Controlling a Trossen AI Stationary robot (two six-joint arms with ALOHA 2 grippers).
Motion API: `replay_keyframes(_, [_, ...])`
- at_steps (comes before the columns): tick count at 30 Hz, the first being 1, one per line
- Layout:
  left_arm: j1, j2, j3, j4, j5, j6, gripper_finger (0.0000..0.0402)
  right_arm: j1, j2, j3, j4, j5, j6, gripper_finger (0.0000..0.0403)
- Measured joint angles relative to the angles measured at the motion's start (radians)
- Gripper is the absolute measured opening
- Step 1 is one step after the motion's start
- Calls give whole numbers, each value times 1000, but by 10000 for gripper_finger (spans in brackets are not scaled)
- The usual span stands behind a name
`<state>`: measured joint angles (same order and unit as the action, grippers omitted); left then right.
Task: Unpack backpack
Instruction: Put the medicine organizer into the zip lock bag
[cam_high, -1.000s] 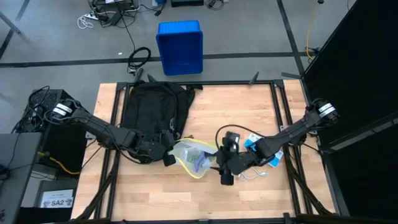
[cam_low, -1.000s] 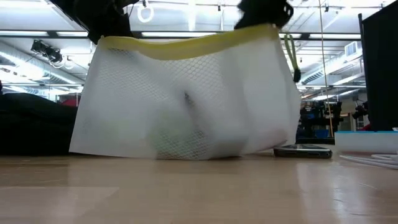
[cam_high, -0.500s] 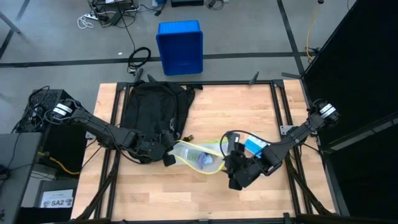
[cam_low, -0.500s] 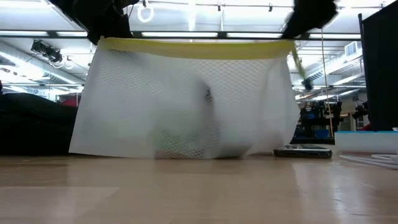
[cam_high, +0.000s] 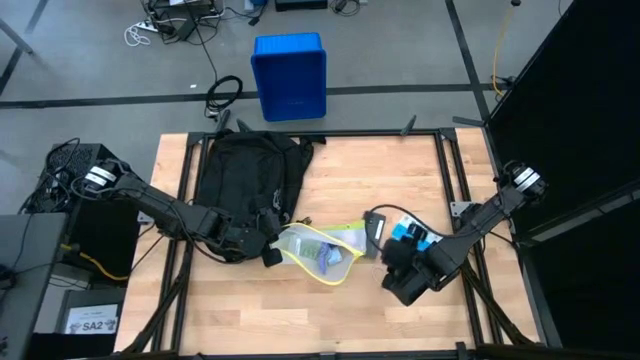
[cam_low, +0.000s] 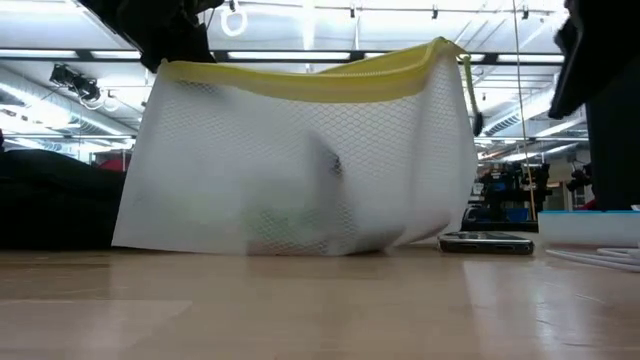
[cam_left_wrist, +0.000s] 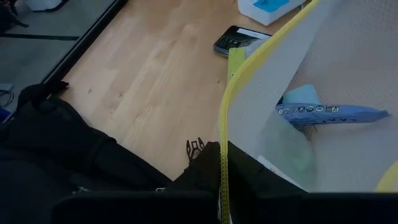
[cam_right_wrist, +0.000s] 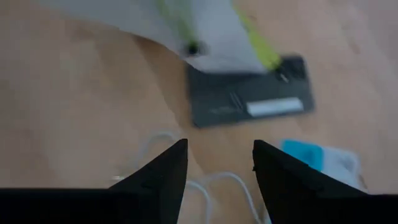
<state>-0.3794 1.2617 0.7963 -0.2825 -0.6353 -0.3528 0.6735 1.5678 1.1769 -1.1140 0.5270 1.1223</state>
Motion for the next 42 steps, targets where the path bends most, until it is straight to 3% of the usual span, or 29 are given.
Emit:
replay_keyframes(8, [0,0,0,0,0,0,0,1,0,-2,-347,-62,310,191])
replay_keyframes(13, [0,0,0,-1,0,-1,0,-13,0,-53,-443,-158,399,118])
replay_keyframes(17, [0,0,0,0,0,-5,0,-50,0,-112,-393,-243,345,29])
replay_keyframes(19, [0,0,0,0,0,-10,0,-76,0,-142,-364,-264,315,9])
replay_keyframes(27, [0,0,0,-1,0,-14,0,-197,-44,-233,-337,-326,252,2])
replay_keyframes(34, [0,0,0,-6,0,-14,0,-253,-147,-376,-141,-348,215,0])
replay_keyframes(42, [0,1,0,-8,1,-18,0,-289,-163,-518,-7,-355,184,1])
